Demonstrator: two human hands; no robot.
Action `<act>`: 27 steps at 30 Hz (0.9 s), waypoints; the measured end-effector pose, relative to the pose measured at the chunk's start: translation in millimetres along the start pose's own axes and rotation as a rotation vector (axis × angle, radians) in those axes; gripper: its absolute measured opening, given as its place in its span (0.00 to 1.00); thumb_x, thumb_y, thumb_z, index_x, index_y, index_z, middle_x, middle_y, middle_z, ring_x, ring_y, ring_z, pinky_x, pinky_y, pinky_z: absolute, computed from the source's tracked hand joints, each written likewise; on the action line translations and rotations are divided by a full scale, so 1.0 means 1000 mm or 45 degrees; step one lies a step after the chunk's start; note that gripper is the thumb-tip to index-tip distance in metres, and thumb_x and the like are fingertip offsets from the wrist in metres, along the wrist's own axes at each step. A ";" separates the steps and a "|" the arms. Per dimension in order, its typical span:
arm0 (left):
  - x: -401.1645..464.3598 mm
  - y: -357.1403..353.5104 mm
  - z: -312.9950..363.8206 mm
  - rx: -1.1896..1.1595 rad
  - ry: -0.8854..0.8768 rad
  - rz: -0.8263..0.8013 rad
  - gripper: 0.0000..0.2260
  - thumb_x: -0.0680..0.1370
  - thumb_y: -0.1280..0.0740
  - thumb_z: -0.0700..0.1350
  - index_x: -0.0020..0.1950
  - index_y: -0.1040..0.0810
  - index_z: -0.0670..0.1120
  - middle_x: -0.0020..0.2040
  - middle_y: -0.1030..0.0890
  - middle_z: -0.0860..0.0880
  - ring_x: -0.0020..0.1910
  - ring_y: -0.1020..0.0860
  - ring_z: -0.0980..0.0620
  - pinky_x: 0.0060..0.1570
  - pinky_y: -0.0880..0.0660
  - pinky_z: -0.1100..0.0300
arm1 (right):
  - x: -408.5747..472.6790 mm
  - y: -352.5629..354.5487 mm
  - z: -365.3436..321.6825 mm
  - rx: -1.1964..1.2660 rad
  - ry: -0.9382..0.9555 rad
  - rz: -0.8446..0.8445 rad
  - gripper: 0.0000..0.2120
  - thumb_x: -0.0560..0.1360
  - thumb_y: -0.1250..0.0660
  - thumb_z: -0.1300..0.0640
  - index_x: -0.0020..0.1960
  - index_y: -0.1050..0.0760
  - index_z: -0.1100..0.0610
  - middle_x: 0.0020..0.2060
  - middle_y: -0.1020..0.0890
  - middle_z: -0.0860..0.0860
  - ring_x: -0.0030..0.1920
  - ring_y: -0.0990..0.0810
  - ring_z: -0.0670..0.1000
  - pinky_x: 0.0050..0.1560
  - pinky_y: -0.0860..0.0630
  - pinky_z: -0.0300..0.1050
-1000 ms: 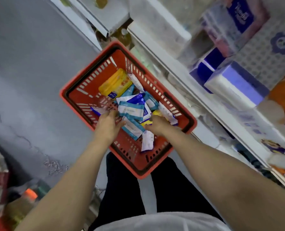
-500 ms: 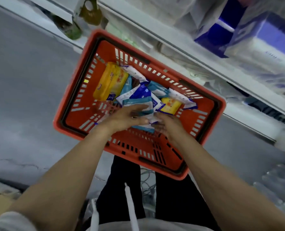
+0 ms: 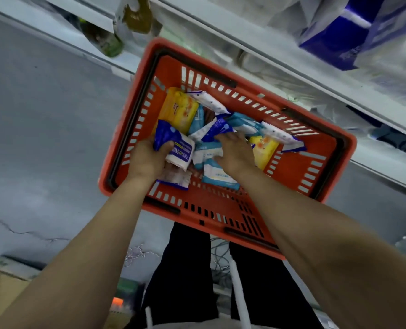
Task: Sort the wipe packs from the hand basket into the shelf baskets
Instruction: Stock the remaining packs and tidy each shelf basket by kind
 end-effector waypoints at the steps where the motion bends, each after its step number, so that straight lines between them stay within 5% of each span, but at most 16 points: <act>1: -0.002 -0.001 0.001 0.011 -0.010 -0.008 0.08 0.78 0.31 0.48 0.53 0.21 0.45 0.48 0.16 0.43 0.42 0.19 0.46 0.42 0.22 0.53 | -0.001 -0.004 0.001 -0.117 -0.021 -0.001 0.28 0.75 0.30 0.45 0.72 0.33 0.50 0.69 0.29 0.52 0.70 0.37 0.57 0.66 0.35 0.54; 5: -0.015 -0.005 0.009 -0.005 -0.012 0.001 0.11 0.78 0.31 0.50 0.55 0.20 0.44 0.50 0.16 0.44 0.47 0.19 0.47 0.47 0.23 0.53 | -0.018 -0.018 0.026 -0.074 -0.200 -0.092 0.22 0.74 0.31 0.42 0.63 0.24 0.52 0.62 0.25 0.55 0.66 0.33 0.57 0.62 0.32 0.51; 9: -0.031 -0.009 0.023 -0.195 0.014 -0.027 0.04 0.77 0.30 0.52 0.49 0.22 0.54 0.49 0.15 0.48 0.45 0.18 0.54 0.47 0.22 0.56 | -0.047 0.008 0.059 0.683 -0.352 0.067 0.15 0.74 0.27 0.48 0.55 0.23 0.57 0.52 0.20 0.55 0.54 0.23 0.56 0.47 0.29 0.46; 12: -0.046 -0.011 0.038 -0.313 0.011 -0.045 0.02 0.77 0.29 0.51 0.46 0.21 0.55 0.48 0.15 0.49 0.45 0.17 0.53 0.47 0.21 0.54 | -0.078 0.033 0.080 1.205 -0.423 0.208 0.11 0.75 0.27 0.51 0.51 0.23 0.57 0.47 0.18 0.52 0.49 0.18 0.55 0.49 0.21 0.54; 21: -0.123 -0.037 0.105 -0.594 -0.161 -0.151 0.06 0.78 0.31 0.47 0.53 0.19 0.48 0.45 0.14 0.51 0.45 0.15 0.52 0.37 0.21 0.63 | -0.157 0.112 0.102 1.671 -0.136 0.513 0.02 0.78 0.31 0.58 0.50 0.20 0.55 0.41 0.16 0.50 0.36 0.19 0.41 0.35 0.24 0.36; 27: -0.205 -0.108 0.164 -0.633 -0.314 -0.259 0.07 0.78 0.31 0.41 0.55 0.20 0.45 0.50 0.15 0.46 0.45 0.16 0.51 0.38 0.20 0.61 | -0.248 0.157 0.183 1.950 -0.045 0.719 0.03 0.76 0.29 0.57 0.49 0.19 0.53 0.45 0.14 0.51 0.44 0.17 0.49 0.48 0.20 0.47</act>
Point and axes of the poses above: each hand's wrist, its own x-axis towards the middle knuckle, its own y-axis out of the back of the hand, z = x × y, the point moved 10 cm from there along x, towards the middle knuckle
